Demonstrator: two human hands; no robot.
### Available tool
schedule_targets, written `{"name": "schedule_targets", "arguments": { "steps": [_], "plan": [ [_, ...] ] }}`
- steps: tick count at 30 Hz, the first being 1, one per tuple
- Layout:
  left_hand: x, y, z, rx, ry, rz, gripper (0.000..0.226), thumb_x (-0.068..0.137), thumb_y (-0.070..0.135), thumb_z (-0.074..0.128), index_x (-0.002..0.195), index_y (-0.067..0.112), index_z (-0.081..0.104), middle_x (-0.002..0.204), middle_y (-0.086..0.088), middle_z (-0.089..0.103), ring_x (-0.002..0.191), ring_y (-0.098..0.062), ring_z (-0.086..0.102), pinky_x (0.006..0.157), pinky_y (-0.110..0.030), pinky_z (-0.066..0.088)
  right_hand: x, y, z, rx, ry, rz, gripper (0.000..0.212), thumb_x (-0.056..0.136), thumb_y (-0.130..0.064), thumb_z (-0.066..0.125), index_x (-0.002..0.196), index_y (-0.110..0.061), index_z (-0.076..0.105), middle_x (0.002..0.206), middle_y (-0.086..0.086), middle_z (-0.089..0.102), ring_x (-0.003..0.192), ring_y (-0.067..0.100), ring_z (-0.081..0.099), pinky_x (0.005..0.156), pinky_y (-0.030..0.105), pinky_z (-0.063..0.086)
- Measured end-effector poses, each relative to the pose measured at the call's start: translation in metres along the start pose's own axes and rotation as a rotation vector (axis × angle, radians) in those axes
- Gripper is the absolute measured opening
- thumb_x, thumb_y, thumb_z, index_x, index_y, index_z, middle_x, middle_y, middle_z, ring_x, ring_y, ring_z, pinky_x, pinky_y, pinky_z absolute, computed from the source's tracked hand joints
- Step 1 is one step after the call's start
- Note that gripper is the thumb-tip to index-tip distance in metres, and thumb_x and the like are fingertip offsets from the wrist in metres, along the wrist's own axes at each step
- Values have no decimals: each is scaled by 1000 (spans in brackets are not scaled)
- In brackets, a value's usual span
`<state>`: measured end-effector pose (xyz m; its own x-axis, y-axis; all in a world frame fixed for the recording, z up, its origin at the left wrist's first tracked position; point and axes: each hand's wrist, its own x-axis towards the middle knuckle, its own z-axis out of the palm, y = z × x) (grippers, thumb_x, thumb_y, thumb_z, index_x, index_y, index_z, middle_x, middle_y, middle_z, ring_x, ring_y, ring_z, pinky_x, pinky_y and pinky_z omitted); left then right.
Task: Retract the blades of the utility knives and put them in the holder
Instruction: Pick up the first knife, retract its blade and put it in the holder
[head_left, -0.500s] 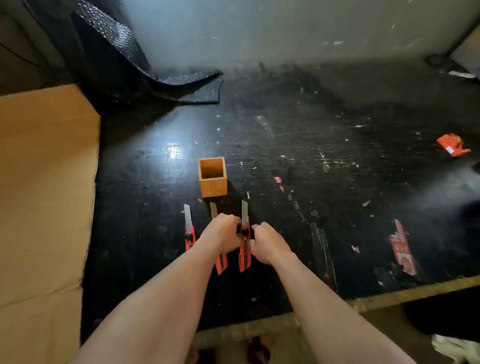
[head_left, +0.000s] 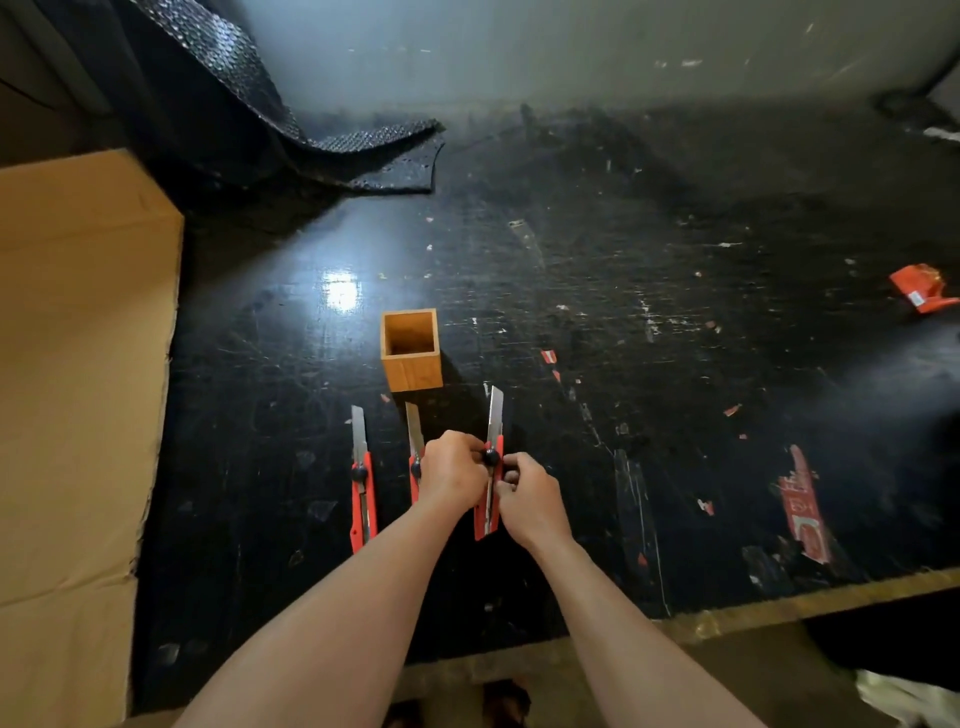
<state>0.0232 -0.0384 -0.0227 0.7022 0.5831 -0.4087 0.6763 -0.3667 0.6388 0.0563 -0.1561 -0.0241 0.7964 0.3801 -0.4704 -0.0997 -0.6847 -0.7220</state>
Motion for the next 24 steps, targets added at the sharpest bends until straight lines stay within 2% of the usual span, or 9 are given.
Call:
{"name": "schedule_targets", "arguments": {
  "steps": [5,9,12,15,18,22,24],
  "plan": [
    [3,19,-15,-163,26,23,33,89,5,73,121,14,72,116,-4,76,107,-15,72,90,-32,61,2,-20,-28,126,50,-58,20,95,-13,62,107,-28,64,92,-7,72,79,4,72,65,20,56],
    [4,41,-49,-298,34,78,30,88,10,76,118,17,74,111,0,77,102,-13,73,90,-38,62,8,-55,-50,163,69,-169,20,90,-12,67,97,-31,66,88,-4,75,78,8,74,75,35,63],
    [5,55,-81,-370,44,126,25,88,10,76,112,20,76,102,4,79,93,-12,76,84,-42,64,8,-89,-61,186,63,-255,25,89,-9,69,92,-33,64,91,-5,73,85,10,72,82,39,62],
    [4,70,-117,-503,25,143,23,90,4,73,111,14,74,98,-3,79,84,-18,79,76,-42,66,9,-122,-70,234,45,-332,18,90,-8,68,101,-22,68,97,-1,74,90,14,73,83,41,62],
    [-4,86,-159,-630,-19,186,26,93,-4,67,115,10,69,101,-12,77,81,-21,78,66,-32,65,8,-159,-77,268,-2,-408,18,93,-8,66,110,-14,67,101,3,73,92,16,73,80,36,63],
    [-12,95,-207,-672,-23,264,40,92,-5,66,125,17,67,101,-15,79,87,-27,80,76,-46,66,1,-207,-86,294,-66,-526,20,94,-4,62,114,-10,64,103,9,75,91,21,76,75,34,64],
    [-15,100,-227,-703,-4,304,46,91,-10,63,128,16,66,98,-15,80,88,-29,80,75,-47,65,-2,-227,-89,318,-107,-574,25,95,4,55,116,-7,63,100,12,76,87,22,77,72,32,63]
  ]
}}
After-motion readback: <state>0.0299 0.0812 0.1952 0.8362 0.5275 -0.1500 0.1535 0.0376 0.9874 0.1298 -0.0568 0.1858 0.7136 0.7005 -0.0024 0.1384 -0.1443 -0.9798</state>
